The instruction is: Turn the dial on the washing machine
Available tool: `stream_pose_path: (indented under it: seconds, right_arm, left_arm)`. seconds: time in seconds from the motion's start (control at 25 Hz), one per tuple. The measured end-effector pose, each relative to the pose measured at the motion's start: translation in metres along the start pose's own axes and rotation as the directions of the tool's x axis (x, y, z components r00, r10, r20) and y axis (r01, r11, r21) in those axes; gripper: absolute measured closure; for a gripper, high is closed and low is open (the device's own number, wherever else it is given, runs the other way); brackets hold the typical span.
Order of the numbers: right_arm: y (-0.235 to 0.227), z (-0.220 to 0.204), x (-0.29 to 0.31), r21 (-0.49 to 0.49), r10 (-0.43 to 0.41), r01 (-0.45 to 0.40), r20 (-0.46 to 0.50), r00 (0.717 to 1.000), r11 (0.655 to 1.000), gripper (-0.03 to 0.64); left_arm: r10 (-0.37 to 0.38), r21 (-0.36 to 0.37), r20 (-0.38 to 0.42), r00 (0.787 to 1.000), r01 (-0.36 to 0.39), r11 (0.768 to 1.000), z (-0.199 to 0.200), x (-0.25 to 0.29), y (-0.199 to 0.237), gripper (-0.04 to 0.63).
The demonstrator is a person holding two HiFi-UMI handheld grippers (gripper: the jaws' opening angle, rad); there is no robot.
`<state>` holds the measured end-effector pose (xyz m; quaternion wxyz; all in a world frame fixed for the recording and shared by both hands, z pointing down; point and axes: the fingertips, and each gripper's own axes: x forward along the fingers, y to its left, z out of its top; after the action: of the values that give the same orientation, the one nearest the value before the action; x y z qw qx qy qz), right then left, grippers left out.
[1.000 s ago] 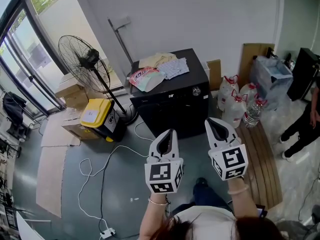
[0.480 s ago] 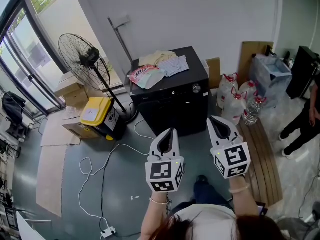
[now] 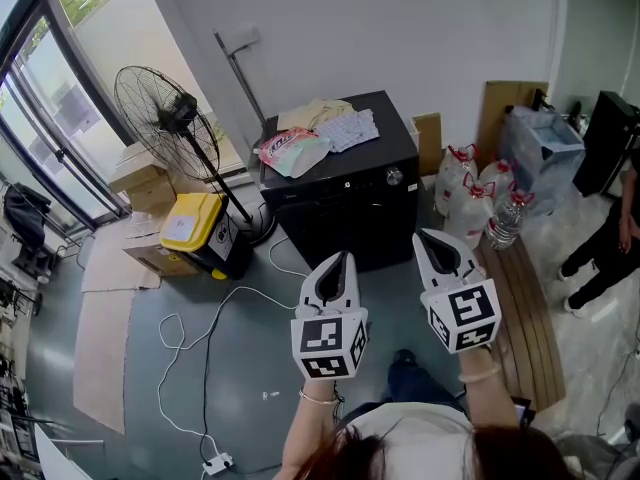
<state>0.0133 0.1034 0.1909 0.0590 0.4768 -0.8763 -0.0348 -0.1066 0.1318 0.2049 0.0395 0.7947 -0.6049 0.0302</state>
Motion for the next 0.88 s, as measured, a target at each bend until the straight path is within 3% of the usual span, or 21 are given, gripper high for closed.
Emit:
stream_pose_path:
  seconds: [0.88]
  right_arm:
    - [-0.024, -0.007, 0.03, 0.011, -0.018, 0.018, -0.004, 1.0, 1.0, 0.591]
  left_arm:
    - [-0.023, 0.017, -0.022, 1.0, 0.023, 1.0, -0.004, 0.041, 0.008, 0.581]
